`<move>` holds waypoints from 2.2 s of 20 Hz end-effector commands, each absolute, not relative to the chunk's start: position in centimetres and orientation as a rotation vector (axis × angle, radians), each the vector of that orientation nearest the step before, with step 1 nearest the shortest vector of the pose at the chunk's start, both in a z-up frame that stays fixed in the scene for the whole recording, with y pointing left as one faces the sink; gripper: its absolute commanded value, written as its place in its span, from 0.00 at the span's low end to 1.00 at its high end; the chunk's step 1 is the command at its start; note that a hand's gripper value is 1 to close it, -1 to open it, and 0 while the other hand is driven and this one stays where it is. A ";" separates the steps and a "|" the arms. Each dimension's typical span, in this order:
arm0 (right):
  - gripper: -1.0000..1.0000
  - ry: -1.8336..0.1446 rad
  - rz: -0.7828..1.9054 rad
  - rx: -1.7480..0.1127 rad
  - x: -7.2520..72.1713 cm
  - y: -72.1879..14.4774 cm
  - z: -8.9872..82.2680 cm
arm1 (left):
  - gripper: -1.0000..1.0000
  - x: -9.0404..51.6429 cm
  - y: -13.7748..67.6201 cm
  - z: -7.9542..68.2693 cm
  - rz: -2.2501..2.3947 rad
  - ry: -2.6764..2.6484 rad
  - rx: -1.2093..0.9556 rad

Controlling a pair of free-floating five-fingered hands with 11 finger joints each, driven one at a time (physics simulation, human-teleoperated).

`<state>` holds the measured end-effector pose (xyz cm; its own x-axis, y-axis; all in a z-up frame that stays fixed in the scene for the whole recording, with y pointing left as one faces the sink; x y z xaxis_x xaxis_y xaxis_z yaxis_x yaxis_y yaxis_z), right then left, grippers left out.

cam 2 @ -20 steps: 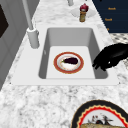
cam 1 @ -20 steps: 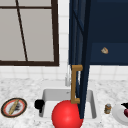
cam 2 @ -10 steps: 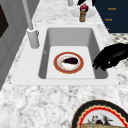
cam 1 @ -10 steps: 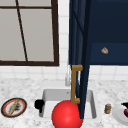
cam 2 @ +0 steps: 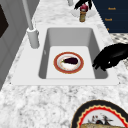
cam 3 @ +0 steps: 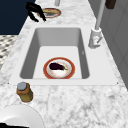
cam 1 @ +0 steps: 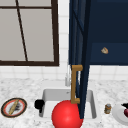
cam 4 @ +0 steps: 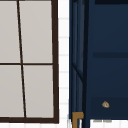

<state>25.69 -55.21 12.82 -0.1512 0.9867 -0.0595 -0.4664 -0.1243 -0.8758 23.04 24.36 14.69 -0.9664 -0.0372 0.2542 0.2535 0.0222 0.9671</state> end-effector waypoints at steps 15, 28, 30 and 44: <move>1.00 -0.834 1.496 -0.744 28.6 -56.3 11.6 | 0.50 23.0 24.4 14.7 -2.049 -2.085 -0.225; 1.00 -0.824 1.444 -0.778 30.5 -54.2 17.8 | 0.50 23.0 24.4 14.7 -2.049 -2.085 -0.225; 1.00 -0.820 1.444 -0.791 30.3 -53.3 19.2 | 0.50 23.0 24.4 14.7 -2.049 -2.085 -0.225; 1.00 -0.783 1.502 -0.808 28.8 -44.4 27.8 | 0.50 23.0 24.4 14.7 -2.049 -2.085 -0.225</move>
